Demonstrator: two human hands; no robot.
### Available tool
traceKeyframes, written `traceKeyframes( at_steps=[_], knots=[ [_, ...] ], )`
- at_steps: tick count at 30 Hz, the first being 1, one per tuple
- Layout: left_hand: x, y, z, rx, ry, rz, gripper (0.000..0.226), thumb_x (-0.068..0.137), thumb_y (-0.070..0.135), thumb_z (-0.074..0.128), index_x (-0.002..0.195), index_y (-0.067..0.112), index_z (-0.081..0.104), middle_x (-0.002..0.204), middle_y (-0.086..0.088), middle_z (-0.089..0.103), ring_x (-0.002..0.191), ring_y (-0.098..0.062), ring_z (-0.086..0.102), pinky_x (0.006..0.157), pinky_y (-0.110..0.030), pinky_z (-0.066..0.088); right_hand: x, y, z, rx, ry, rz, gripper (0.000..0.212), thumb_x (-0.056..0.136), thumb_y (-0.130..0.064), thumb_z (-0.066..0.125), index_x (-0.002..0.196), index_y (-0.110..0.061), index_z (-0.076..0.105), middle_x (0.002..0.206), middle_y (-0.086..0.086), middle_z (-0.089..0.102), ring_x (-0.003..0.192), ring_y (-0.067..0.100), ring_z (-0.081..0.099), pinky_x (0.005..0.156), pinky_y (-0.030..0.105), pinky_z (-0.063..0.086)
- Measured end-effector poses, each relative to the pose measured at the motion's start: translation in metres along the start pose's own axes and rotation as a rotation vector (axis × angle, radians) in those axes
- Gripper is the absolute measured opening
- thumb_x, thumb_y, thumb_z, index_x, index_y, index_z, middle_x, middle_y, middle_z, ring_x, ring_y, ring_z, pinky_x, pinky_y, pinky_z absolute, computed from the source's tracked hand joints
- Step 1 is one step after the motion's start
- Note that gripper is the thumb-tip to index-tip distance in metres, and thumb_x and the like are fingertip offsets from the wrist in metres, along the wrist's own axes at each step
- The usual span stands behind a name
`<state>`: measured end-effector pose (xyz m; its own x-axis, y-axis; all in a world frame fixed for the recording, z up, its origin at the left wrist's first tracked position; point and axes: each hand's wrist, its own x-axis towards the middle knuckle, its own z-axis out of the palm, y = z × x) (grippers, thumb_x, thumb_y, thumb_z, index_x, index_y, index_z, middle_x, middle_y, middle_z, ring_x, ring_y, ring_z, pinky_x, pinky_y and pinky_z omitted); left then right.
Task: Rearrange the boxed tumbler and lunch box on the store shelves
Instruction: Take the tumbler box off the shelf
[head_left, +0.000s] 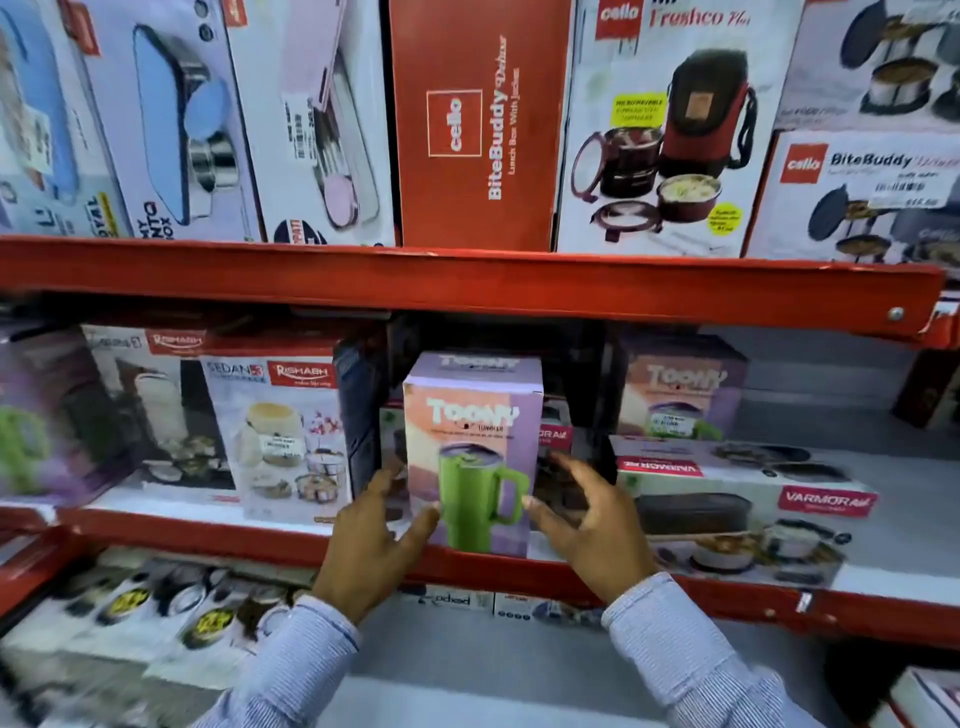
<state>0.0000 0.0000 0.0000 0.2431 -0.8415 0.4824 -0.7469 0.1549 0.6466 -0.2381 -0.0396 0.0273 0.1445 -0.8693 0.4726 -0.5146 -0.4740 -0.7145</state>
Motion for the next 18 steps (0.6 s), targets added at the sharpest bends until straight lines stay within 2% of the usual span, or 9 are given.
traceKeyframes(
  at_steps=[2, 5, 8, 9, 12, 15, 16, 18],
  knots=[
    [0.002, 0.003, 0.004, -0.151, -0.056, -0.062, 0.050, 0.083, 0.041, 0.073, 0.124, 0.017, 0.059, 0.116, 0.005, 0.073, 0.100, -0.016, 0.072, 0.086, -0.032, 0.058, 0.004, -0.003, 0.004, 0.103, -0.061, 0.088, 0.063, 0.079, -0.037, 0.077, 0.136, -0.022, 0.055, 0.127, -0.004, 0.069, 0.111, 0.008, 0.066, 0.100, 0.034, 0.054],
    [0.000, 0.001, 0.010, -0.262, -0.028, -0.068, 0.041, 0.080, 0.041, 0.071, 0.113, 0.018, 0.063, 0.103, 0.003, 0.078, 0.092, -0.010, 0.075, 0.086, -0.039, 0.062, 0.004, -0.005, 0.008, 0.195, -0.040, 0.105, 0.055, 0.081, -0.026, 0.078, 0.133, -0.019, 0.059, 0.122, -0.003, 0.071, 0.105, 0.004, 0.068, 0.099, 0.032, 0.055],
    [-0.002, 0.004, 0.011, -0.289, 0.039, -0.048, 0.032, 0.083, 0.033, 0.076, 0.107, 0.017, 0.063, 0.091, 0.001, 0.078, 0.085, -0.007, 0.074, 0.080, -0.039, 0.063, -0.003, -0.011, 0.005, 0.253, 0.009, 0.055, 0.054, 0.081, -0.024, 0.078, 0.132, -0.021, 0.061, 0.115, -0.012, 0.072, 0.101, -0.010, 0.067, 0.090, 0.013, 0.055],
    [-0.004, 0.007, 0.010, -0.303, 0.065, -0.028, 0.032, 0.084, 0.031, 0.076, 0.108, 0.016, 0.063, 0.093, -0.001, 0.078, 0.086, -0.008, 0.075, 0.080, -0.038, 0.064, -0.005, -0.013, 0.002, 0.273, 0.030, 0.030, 0.054, 0.080, -0.023, 0.079, 0.131, -0.025, 0.062, 0.114, -0.013, 0.072, 0.101, -0.010, 0.067, 0.087, 0.011, 0.054],
    [-0.016, 0.024, -0.002, -0.387, 0.139, 0.041, 0.041, 0.083, 0.029, 0.077, 0.119, 0.015, 0.064, 0.103, -0.002, 0.079, 0.094, -0.015, 0.077, 0.082, -0.037, 0.065, -0.017, -0.021, -0.013, 0.359, 0.087, -0.075, 0.052, 0.076, -0.023, 0.082, 0.123, -0.039, 0.063, 0.115, -0.011, 0.074, 0.106, 0.003, 0.070, 0.089, 0.028, 0.060],
    [-0.037, 0.038, -0.013, -0.437, 0.181, 0.141, 0.043, 0.079, 0.028, 0.079, 0.117, 0.018, 0.064, 0.102, 0.005, 0.079, 0.089, -0.012, 0.077, 0.075, -0.031, 0.064, -0.037, -0.022, -0.030, 0.294, 0.150, -0.217, 0.050, 0.075, -0.023, 0.082, 0.122, -0.029, 0.066, 0.118, -0.003, 0.074, 0.110, 0.013, 0.070, 0.093, 0.041, 0.058],
    [-0.046, 0.043, -0.016, -0.445, 0.188, 0.168, 0.043, 0.077, 0.027, 0.081, 0.115, 0.017, 0.065, 0.100, 0.006, 0.078, 0.086, -0.008, 0.077, 0.072, -0.025, 0.062, -0.047, -0.021, -0.036, 0.275, 0.170, -0.258, 0.047, 0.075, -0.024, 0.082, 0.119, -0.024, 0.067, 0.117, -0.002, 0.073, 0.111, 0.013, 0.069, 0.093, 0.039, 0.057],
    [-0.067, 0.045, -0.018, -0.420, 0.189, 0.225, 0.036, 0.074, 0.025, 0.082, 0.104, 0.016, 0.065, 0.089, 0.007, 0.076, 0.074, 0.003, 0.071, 0.065, -0.010, 0.054, -0.067, -0.017, -0.044, 0.211, 0.196, -0.320, 0.042, 0.073, -0.026, 0.080, 0.112, -0.022, 0.067, 0.113, -0.005, 0.072, 0.107, 0.006, 0.068, 0.090, 0.027, 0.056]
  ],
)
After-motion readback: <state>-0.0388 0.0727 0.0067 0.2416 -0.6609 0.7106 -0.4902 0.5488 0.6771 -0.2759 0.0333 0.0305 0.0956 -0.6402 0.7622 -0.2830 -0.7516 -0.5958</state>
